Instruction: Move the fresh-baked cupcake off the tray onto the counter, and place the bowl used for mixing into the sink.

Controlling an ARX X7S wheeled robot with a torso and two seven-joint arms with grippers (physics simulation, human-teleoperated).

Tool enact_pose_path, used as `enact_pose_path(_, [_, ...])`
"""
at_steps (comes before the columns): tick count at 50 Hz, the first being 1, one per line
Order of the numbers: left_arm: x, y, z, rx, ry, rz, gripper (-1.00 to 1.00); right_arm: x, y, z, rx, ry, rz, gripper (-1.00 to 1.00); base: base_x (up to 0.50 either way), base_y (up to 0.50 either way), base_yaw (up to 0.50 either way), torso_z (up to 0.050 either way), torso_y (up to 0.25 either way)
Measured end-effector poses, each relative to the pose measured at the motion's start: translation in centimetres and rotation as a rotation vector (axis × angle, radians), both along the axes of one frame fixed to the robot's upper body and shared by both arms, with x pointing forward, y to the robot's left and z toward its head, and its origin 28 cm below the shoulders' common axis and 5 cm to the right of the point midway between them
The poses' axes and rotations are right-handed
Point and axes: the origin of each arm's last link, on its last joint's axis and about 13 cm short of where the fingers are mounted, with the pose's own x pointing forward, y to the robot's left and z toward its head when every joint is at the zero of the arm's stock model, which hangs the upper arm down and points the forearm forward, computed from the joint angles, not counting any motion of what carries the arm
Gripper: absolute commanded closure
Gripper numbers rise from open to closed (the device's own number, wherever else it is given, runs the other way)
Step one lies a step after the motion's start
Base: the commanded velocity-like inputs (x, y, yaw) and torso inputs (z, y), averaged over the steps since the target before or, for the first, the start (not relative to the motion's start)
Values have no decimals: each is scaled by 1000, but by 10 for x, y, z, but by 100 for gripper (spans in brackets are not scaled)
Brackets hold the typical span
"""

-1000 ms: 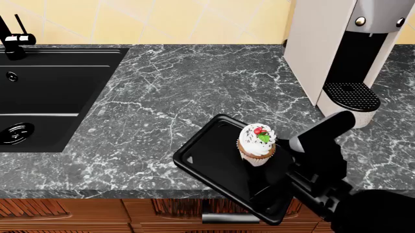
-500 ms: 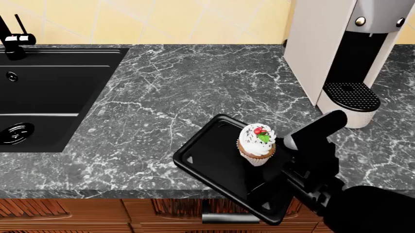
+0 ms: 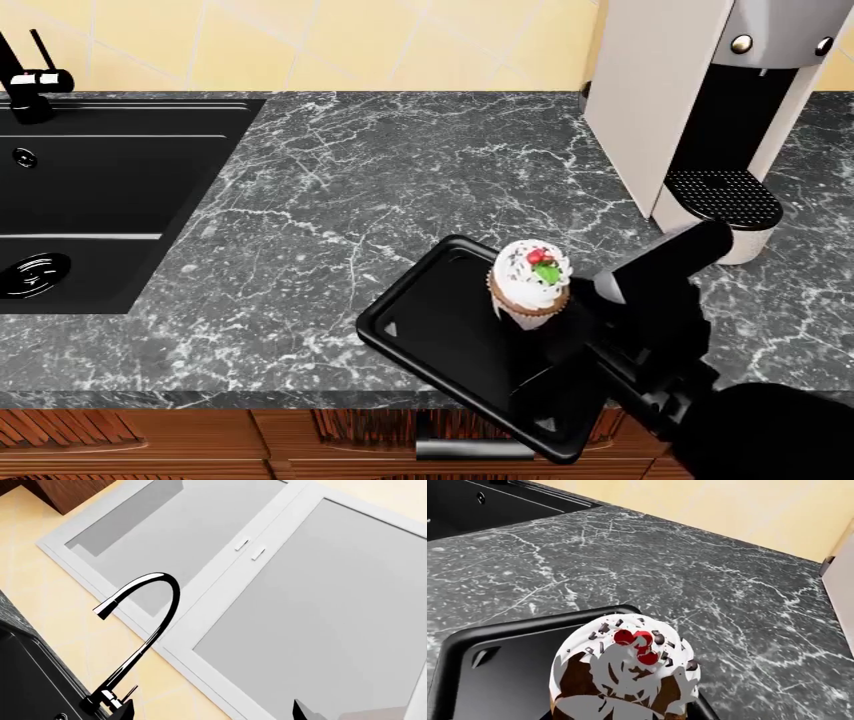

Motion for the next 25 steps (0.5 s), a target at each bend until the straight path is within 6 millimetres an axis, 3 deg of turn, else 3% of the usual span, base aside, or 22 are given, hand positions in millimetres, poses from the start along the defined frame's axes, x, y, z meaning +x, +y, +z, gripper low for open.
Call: enact_pose_path(25, [1,0,0,3,3,-1,-100,-28,-23,52,8,-143,-120,100,0,0,0,0,0])
